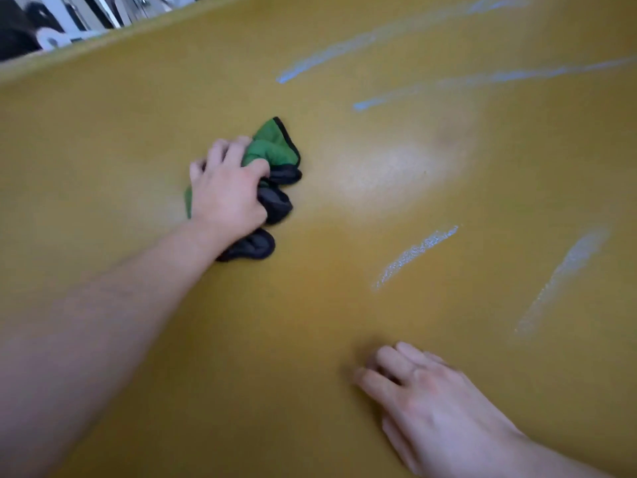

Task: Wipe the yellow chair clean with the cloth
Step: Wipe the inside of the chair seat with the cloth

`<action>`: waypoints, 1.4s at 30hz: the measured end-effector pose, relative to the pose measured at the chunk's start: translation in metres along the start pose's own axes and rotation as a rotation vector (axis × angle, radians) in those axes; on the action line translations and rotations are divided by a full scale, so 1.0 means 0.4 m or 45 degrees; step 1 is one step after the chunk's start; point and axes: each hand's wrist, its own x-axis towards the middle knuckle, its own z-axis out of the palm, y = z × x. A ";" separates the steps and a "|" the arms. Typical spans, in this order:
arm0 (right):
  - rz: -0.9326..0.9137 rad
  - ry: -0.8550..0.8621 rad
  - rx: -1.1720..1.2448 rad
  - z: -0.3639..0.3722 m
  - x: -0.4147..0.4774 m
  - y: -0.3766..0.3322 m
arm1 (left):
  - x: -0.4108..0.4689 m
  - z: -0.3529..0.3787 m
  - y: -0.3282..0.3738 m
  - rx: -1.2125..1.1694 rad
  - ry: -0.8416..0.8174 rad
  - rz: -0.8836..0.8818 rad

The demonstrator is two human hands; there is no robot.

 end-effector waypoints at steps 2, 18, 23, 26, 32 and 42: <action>-0.019 0.008 -0.013 -0.002 0.003 -0.005 | -0.111 0.039 0.070 -0.050 -0.180 0.238; 0.003 -0.155 -0.016 -0.018 0.005 -0.005 | -0.203 0.011 0.124 -0.144 -0.433 0.293; 0.173 -0.094 0.063 -0.052 0.120 -0.038 | -0.251 -0.025 0.114 -0.237 -0.671 0.612; 0.419 0.145 0.200 -0.054 0.288 -0.075 | -0.176 -0.049 0.025 -0.222 -0.543 0.361; 0.639 0.038 0.397 0.021 0.445 -0.059 | -0.100 -0.075 -0.087 -0.993 -0.762 -0.165; 0.776 0.014 0.558 -0.164 0.391 0.041 | -0.035 -0.033 -0.144 -0.659 0.087 -0.377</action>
